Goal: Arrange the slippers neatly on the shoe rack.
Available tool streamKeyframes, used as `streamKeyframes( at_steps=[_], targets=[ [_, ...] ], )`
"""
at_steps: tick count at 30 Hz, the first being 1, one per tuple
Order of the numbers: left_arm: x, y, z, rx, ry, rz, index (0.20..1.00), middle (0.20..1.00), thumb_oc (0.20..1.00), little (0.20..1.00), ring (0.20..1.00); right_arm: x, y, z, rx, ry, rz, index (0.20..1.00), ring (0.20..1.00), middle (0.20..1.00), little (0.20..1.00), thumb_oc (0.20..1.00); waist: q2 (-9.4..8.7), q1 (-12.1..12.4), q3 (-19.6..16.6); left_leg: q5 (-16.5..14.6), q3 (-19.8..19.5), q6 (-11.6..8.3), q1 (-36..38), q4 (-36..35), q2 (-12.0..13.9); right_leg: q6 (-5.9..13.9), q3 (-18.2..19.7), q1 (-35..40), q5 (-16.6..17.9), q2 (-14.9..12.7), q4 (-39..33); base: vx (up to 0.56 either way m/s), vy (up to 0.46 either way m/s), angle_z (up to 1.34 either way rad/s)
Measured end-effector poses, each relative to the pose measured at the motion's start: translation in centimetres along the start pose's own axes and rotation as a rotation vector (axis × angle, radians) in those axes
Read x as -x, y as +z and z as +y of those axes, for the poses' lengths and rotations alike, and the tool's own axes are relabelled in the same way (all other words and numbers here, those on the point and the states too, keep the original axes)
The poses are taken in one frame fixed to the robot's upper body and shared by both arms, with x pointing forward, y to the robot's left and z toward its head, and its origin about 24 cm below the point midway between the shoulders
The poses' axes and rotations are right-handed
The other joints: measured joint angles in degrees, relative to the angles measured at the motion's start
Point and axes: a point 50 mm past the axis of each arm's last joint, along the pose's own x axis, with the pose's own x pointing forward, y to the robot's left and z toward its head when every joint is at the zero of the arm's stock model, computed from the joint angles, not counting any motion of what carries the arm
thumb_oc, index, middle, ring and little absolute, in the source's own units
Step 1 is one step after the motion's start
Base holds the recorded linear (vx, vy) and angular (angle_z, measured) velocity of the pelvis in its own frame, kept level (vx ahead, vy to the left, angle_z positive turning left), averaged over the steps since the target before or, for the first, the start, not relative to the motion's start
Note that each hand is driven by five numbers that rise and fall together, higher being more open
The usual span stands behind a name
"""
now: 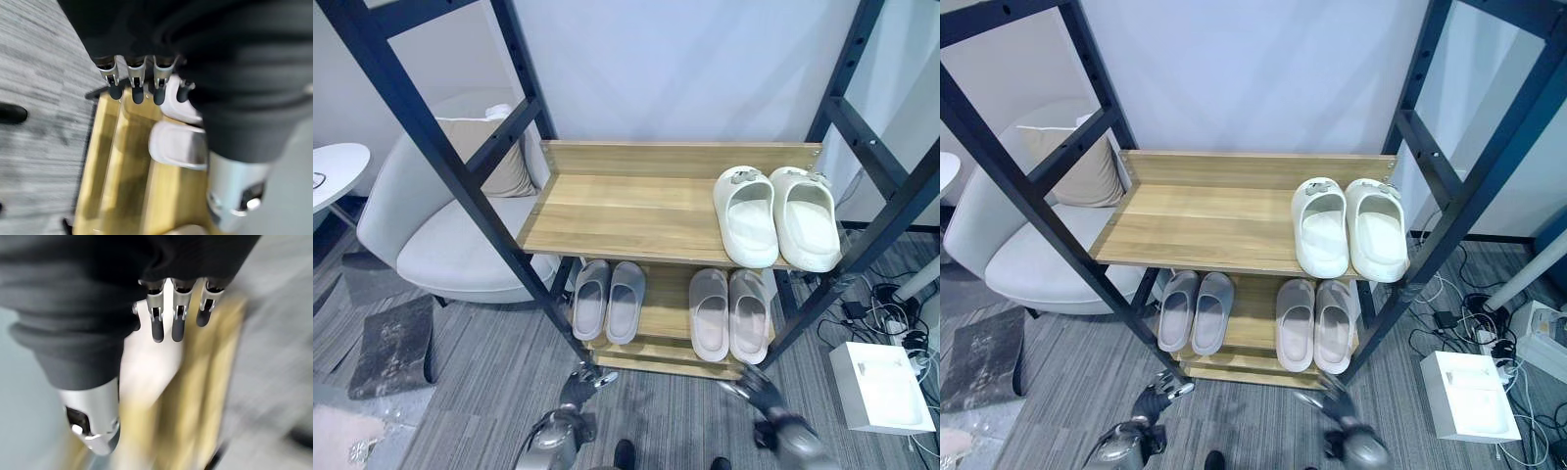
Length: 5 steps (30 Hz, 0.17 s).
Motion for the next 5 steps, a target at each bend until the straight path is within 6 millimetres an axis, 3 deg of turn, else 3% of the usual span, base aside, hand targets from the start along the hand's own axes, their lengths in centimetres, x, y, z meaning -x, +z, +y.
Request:
streamKeyframes(
  at_steps=[3,5],
  targets=[
    [-0.2,-0.6,0.0,-0.016,-0.002,0.037,1.0,1.0,1.0,1.0,1.0,-0.1,1.1,-0.2,0.008,-0.001,-0.046,1.0,1.0,1.0,1.0,1.0,-0.32,-0.4,0.03,0.14,0.66,-0.11,0.4,0.01,0.53,-0.19,0.85,-0.13,0.27,0.36,-0.03,0.01,-0.002,-0.15],
    [-0.3,-0.4,-0.7,-0.005,-0.018,0.031,1.0,1.0,1.0,1.0,1.0,0.1,3.3,1.6,0.023,0.073,-0.143,1.0,1.0,1.0,1.0,1.0,-0.18,-0.35,-0.07,0.18,0.77,-0.21,0.32,0.01,0.81,-0.35,0.9,-0.21,0.35,0.64,-0.03,0.0,0.0,0.0]
  ],
)
